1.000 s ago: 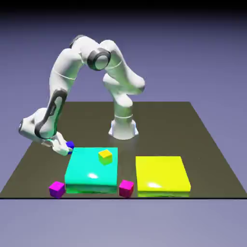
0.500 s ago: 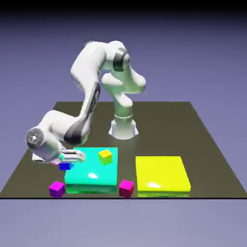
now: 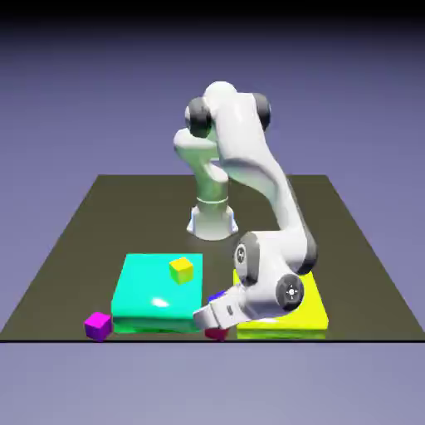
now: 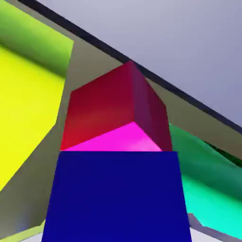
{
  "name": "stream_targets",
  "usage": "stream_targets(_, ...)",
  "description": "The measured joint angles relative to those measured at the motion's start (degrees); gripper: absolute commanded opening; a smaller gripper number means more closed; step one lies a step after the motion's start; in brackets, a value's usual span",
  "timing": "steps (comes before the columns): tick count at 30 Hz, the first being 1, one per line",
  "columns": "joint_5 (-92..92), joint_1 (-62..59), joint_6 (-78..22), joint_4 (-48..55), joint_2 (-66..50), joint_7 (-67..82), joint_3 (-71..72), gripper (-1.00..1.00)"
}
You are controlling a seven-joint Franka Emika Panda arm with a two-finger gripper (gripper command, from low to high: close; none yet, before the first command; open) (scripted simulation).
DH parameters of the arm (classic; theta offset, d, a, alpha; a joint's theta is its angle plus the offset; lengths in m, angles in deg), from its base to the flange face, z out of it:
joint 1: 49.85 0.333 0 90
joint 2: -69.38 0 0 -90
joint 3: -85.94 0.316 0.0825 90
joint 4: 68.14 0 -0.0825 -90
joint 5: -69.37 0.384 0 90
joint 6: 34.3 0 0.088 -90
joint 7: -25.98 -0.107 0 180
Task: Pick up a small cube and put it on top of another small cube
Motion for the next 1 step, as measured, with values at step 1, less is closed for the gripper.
stream_targets(1, 0.00, 0.00, 0.00, 0.00, 0.00, 0.00, 0.00, 1.00)
